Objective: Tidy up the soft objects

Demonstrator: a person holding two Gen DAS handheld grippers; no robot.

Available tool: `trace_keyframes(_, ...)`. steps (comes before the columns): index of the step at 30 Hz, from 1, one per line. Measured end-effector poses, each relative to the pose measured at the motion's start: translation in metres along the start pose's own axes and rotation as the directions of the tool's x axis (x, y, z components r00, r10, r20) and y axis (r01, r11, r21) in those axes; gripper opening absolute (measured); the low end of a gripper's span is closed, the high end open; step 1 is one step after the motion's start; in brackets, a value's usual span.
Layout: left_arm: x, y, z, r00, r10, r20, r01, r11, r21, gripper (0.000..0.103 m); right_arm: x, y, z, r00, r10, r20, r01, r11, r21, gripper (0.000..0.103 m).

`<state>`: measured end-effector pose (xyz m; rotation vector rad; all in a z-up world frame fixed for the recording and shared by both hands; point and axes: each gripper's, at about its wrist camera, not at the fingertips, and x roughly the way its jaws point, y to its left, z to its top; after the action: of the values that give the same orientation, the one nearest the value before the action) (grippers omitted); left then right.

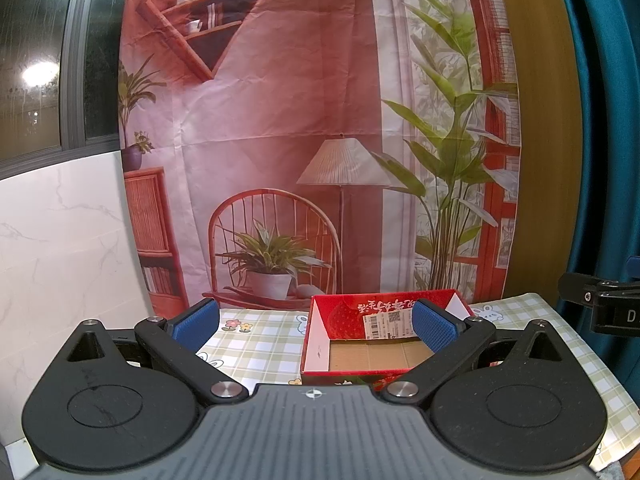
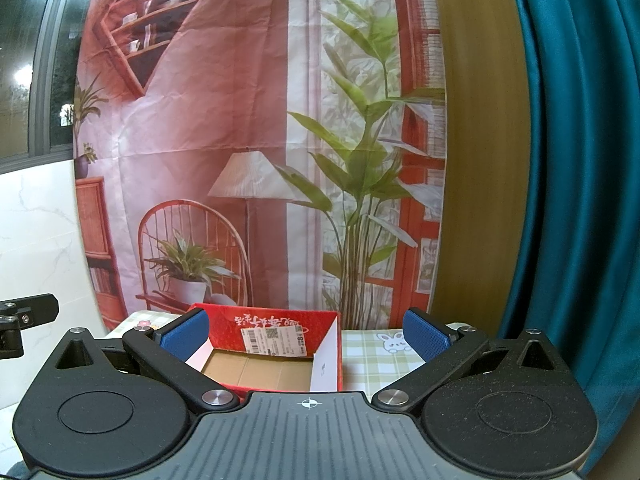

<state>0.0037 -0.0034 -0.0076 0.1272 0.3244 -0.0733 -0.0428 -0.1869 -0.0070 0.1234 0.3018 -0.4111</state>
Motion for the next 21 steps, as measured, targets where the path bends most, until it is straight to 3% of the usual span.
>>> trace_keyframes(10, 0.005, -0.002, -0.004, 0.999, 0.034, -0.004, -0.034, 0.999, 0.001, 0.103, 0.002, -0.001, -0.004, 1.0, 0.005, 0.011, -0.005, 1.0, 0.008, 0.103)
trace_keyframes(21, 0.033, -0.011, -0.028, 0.996, 0.091, -0.002, -0.091, 0.996, 0.018, 0.103, 0.021, -0.009, -0.045, 0.995, 0.058, 0.086, -0.061, 0.997, 0.036, 0.103)
